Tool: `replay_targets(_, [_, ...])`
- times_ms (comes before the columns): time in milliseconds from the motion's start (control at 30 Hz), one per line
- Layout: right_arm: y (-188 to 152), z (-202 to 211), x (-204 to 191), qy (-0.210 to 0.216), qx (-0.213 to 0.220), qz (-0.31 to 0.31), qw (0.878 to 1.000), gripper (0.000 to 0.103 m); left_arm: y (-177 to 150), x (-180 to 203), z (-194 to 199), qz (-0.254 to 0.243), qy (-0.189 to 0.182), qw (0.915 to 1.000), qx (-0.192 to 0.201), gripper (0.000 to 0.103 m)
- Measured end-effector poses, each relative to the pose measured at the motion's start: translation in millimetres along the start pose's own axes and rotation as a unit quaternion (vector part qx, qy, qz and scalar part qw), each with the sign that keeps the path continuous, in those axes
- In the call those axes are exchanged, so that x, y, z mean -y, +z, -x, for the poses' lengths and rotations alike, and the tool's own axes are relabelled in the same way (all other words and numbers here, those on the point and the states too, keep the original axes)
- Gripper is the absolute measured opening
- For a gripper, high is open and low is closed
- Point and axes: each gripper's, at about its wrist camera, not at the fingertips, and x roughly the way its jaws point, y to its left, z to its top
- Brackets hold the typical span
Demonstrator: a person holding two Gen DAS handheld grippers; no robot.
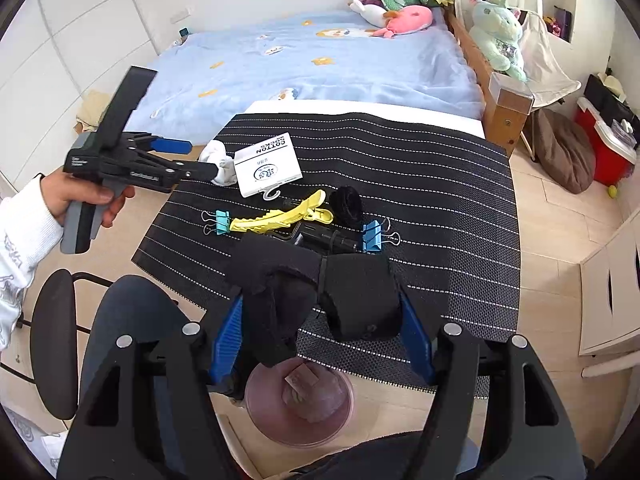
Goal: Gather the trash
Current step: 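Grasp the white sock pair with the left gripper while the right gripper holds the black socks, then lower the black socks into the pink bin and open the right gripper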
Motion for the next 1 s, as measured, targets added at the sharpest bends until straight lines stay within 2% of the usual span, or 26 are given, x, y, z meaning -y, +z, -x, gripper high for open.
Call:
replay_targets(233, [-2.4,-0.8,5.5,-0.003,-0.002,-0.007,1.0,0.068,1.6,-2.4,-18.0,0.003,0.004,0.9999,-0.011,0.095])
replay_targets(367, [-2.8,-2.1,7.7,-0.003,-0.003,-0.009,1.0,0.068,1.4,-2.2,-20.2,0.005,0.006,0.9999,-0.011,0.069])
replay_targets(500, [-3.5,-2.8,7.8,-0.002,-0.003,-0.008,1.0,0.068,-0.3,-1.6,-16.4,0.005,0.006,1.0,-0.003,0.059])
replay_targets(767, [-3.7,-5.4,5.4,-0.001,-0.003,-0.006,1.0,0.068,-6.7,-2.5,0.8,0.017,0.012,0.9996,0.022,0.057])
replay_targets(1000, [-2.3,2.8,0.7,-0.002,0.006,0.001,1.0,0.068,-15.3,11.8,32.2,0.009,0.013,0.9986,0.051,0.057])
